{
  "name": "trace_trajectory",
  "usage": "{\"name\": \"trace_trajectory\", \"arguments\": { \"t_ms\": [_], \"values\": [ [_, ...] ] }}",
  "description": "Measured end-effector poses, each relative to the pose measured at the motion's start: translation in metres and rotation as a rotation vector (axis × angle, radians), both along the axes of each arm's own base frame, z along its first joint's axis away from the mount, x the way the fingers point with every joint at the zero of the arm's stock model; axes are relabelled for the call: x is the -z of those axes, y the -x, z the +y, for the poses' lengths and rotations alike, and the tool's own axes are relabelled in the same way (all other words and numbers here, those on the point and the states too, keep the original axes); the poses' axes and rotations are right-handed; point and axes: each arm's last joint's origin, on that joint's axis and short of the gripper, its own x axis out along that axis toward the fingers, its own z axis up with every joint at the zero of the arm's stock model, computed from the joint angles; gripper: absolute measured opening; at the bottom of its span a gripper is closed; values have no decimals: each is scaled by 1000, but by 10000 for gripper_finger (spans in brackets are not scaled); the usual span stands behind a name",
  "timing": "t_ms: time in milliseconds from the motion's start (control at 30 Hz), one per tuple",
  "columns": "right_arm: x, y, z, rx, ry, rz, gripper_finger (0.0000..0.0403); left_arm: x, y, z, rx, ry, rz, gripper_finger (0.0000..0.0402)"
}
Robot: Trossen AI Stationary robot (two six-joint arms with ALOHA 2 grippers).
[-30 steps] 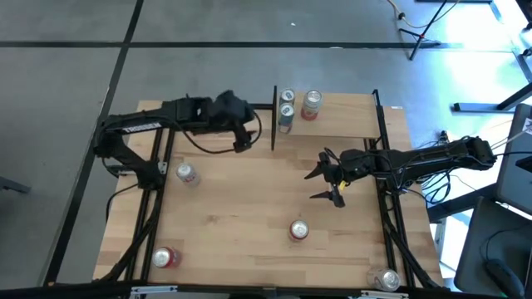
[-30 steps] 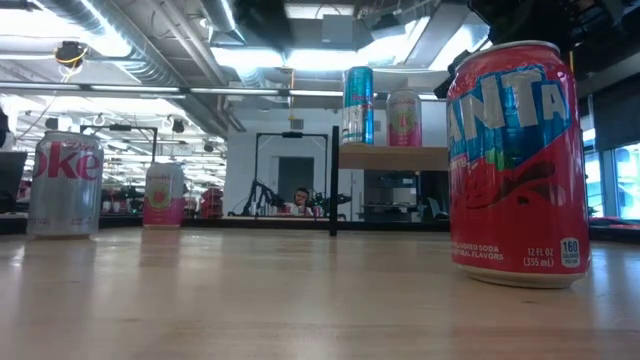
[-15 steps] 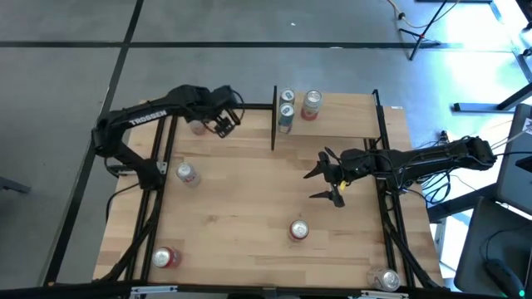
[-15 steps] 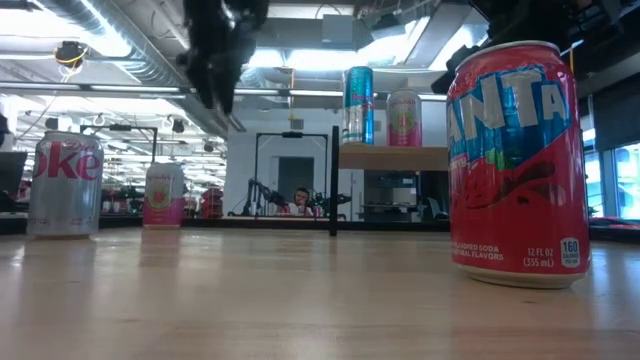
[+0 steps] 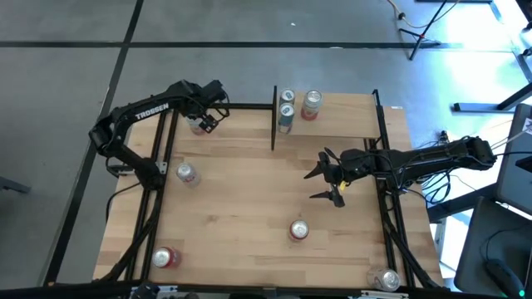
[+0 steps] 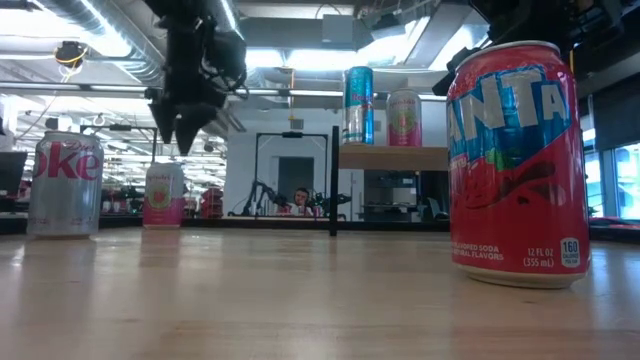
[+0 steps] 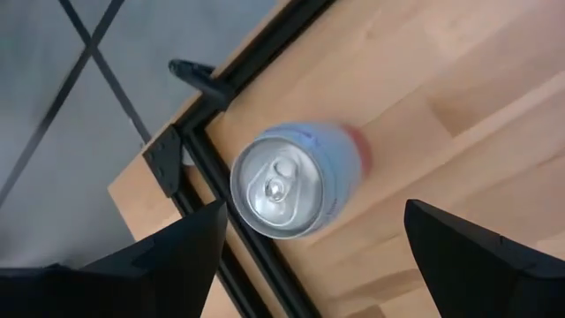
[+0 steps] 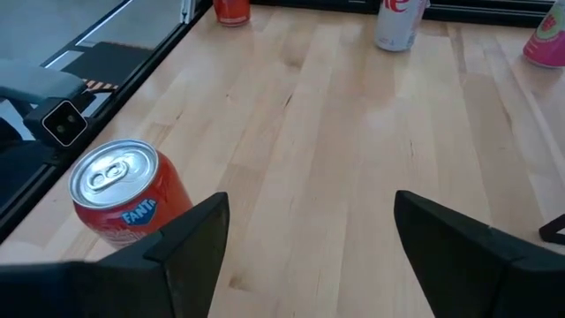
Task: Place canned beverage on shelf
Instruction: Put the white pink soda can and align with other white pink can on the shelf
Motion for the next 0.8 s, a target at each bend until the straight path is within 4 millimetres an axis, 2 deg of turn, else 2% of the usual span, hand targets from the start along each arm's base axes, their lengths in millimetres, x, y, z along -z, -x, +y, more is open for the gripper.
{"name": "trace_trajectory", "arguments": {
  "t_ms": [133, 433, 800],
  "values": [
    [2, -2, 0, 2, -3, 10, 303, 11, 9, 8, -30, 6, 11, 330],
    [12, -11, 1, -2, 8, 41, 303, 19, 25, 26, -79, 50, -59, 330],
    [13, -12, 1, -3, 10, 38, 303, 44, 37, 33, -63, 128, -128, 330]
  ]
}}
